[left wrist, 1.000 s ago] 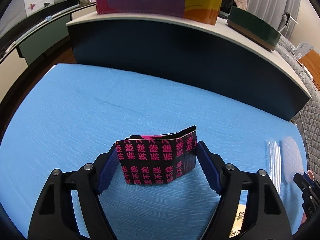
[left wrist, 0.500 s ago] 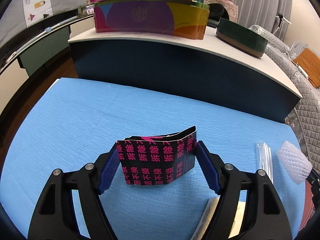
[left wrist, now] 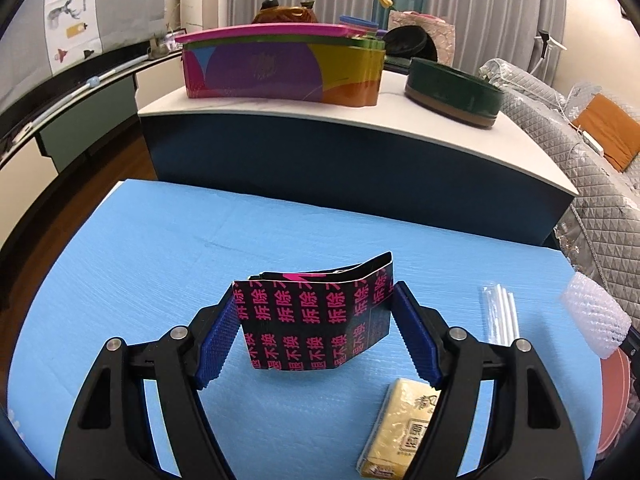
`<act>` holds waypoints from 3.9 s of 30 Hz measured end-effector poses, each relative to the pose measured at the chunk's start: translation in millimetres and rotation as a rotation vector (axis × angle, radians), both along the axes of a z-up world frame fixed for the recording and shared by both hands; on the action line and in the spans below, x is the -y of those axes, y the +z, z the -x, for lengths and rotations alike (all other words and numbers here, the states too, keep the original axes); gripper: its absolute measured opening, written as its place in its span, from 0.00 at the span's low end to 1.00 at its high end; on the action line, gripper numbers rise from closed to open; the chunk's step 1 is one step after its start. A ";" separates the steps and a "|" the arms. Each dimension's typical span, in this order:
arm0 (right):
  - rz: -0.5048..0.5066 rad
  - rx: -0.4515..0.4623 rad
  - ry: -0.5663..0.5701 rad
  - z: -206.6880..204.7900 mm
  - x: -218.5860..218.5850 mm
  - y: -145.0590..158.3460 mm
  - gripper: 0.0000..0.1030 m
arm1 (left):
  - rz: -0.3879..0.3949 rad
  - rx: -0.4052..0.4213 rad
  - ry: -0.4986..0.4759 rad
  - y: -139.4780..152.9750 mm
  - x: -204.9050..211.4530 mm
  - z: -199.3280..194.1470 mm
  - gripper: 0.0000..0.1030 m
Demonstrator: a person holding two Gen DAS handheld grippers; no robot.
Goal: Collect trash
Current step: 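Grasp the black-and-pink printed card with the left tool while the right tool grasps the bubble-wrap sleeve, then carry the card with the left tool while the right tool carries the sleeve over the bucket, then open the left tool dropping the card while the right tool releases the sleeve into the bucket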
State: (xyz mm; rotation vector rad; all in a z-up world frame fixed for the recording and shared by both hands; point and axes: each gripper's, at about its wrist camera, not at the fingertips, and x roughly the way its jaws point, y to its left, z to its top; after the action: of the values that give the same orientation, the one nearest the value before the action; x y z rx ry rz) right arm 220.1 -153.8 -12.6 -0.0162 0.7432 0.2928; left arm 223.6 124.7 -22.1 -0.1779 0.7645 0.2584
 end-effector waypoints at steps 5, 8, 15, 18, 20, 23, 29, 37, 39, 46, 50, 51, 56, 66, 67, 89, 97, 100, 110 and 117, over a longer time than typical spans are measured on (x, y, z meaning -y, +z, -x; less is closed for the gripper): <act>0.001 0.016 -0.011 9.0 8.8 6.4 0.06 | -0.007 0.026 -0.016 7.4 7.6 6.0 0.69; -0.001 0.024 -0.021 14.4 16.3 10.1 0.06 | -0.015 0.046 -0.030 13.1 13.9 9.1 0.69; -0.011 0.047 -0.055 26.9 36.5 22.1 0.06 | -0.033 0.087 -0.074 24.4 31.8 15.4 0.69; -0.015 0.057 -0.070 32.3 46.3 26.9 0.06 | -0.038 0.102 -0.099 30.3 39.4 18.7 0.69; -0.021 0.064 -0.083 36.0 54.1 31.3 0.06 | -0.037 0.109 -0.109 34.0 42.5 20.1 0.69; -0.031 0.072 -0.099 41.8 65.3 36.3 0.06 | -0.030 0.123 -0.121 41.8 48.6 22.4 0.69; -0.041 0.091 -0.128 51.8 87.5 45.4 0.06 | -0.026 0.129 -0.160 51.4 66.8 26.5 0.69; -0.080 0.123 -0.204 66.5 129.2 60.2 0.06 | -0.041 0.149 -0.237 69.2 107.3 33.3 0.69; -0.083 0.136 -0.219 71.0 138.9 64.2 0.06 | -0.043 0.153 -0.258 71.0 123.4 35.1 0.69; -0.111 0.158 -0.291 82.1 181.9 73.5 0.06 | -0.043 0.163 -0.337 71.2 178.6 42.7 0.69; -0.129 0.164 -0.328 87.2 205.3 75.8 0.06 | -0.045 0.164 -0.381 69.9 209.2 47.2 0.69; -0.135 0.164 -0.339 88.4 212.1 75.9 0.06 | -0.043 0.163 -0.389 70.1 217.4 48.0 0.69; -0.163 0.161 -0.379 94.6 236.9 75.9 0.06 | -0.024 0.155 -0.421 66.5 247.9 48.8 0.69; -0.156 0.154 -0.430 95.6 267.7 76.5 0.06 | -0.014 0.141 -0.479 60.4 292.0 50.7 0.69; -0.150 0.145 -0.430 94.0 269.9 75.8 0.06 | -0.014 0.139 -0.483 59.8 295.1 50.3 0.69; -0.133 0.054 -0.477 79.7 296.0 58.4 0.06 | 0.010 0.082 -0.584 31.9 352.6 43.6 0.70; -0.122 0.036 -0.469 74.3 293.0 53.6 0.06 | 0.016 0.055 -0.622 19.5 374.6 41.0 0.70; -0.119 0.029 -0.470 72.4 292.5 51.2 0.06 | 0.026 0.036 -0.638 15.4 381.4 38.3 0.71; -0.120 0.017 -0.492 68.2 293.6 48.6 0.45 | 0.050 -0.011 -0.657 4.8 380.8 35.8 0.74; -0.133 0.048 -0.490 69.5 286.5 55.6 0.45 | 0.055 0.010 -0.630 13.4 358.5 41.9 0.74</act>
State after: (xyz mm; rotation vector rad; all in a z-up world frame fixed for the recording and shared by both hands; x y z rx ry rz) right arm 150.6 -440.3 43.0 0.2805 0.6561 -0.1262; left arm 181.7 -233.8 -8.7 0.0150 0.7811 -0.3606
